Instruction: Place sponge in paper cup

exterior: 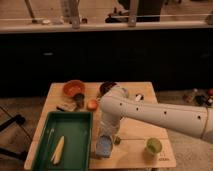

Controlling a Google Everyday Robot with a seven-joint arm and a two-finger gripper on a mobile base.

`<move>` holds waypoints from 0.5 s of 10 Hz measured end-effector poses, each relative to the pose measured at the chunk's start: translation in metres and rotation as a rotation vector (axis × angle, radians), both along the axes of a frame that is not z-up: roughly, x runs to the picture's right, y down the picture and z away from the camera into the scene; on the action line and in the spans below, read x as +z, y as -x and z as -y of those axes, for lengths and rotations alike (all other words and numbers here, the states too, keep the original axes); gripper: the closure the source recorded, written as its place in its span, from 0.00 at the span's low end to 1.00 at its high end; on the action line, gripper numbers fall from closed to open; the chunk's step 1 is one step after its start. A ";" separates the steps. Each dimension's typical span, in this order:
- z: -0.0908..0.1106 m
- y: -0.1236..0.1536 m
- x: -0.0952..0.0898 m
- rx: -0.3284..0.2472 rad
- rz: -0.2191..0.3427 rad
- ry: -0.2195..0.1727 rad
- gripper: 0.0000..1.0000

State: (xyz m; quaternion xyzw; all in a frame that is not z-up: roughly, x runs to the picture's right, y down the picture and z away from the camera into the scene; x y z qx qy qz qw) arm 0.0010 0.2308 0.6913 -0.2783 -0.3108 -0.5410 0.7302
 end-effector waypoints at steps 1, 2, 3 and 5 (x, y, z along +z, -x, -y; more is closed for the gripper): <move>0.001 0.001 0.000 0.000 0.000 -0.001 0.20; 0.002 0.002 0.001 -0.001 0.001 -0.003 0.20; 0.002 0.003 0.001 -0.002 0.001 -0.004 0.20; 0.004 0.005 0.001 -0.004 0.003 -0.007 0.20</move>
